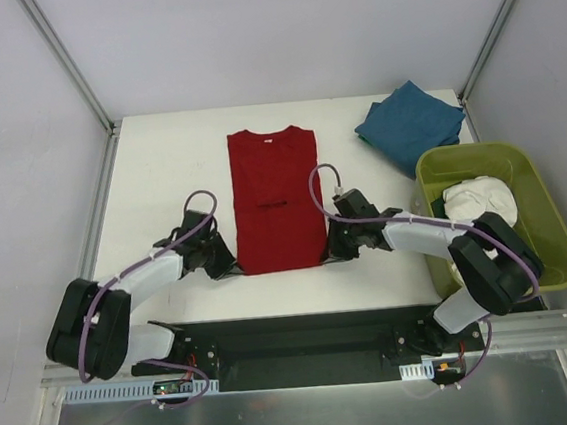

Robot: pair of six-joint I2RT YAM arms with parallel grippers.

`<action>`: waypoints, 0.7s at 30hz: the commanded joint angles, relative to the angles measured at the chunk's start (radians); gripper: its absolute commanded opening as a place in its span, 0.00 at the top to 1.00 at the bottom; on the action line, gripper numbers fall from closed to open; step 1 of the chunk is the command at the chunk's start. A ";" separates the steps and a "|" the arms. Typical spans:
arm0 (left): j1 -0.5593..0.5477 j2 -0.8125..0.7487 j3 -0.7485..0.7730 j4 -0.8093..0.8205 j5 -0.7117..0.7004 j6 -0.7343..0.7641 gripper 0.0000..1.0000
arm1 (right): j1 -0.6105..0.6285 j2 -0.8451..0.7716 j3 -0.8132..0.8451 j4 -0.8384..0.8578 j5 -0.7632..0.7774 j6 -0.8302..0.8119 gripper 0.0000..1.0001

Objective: Fold and stack the t-shirts
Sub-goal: Grab one side of the 2/3 rectangular tshirt with both arms

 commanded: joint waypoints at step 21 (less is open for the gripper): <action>-0.101 -0.848 -0.005 -0.344 -0.021 -0.129 1.00 | 0.359 -0.551 0.097 -0.500 0.214 0.009 0.99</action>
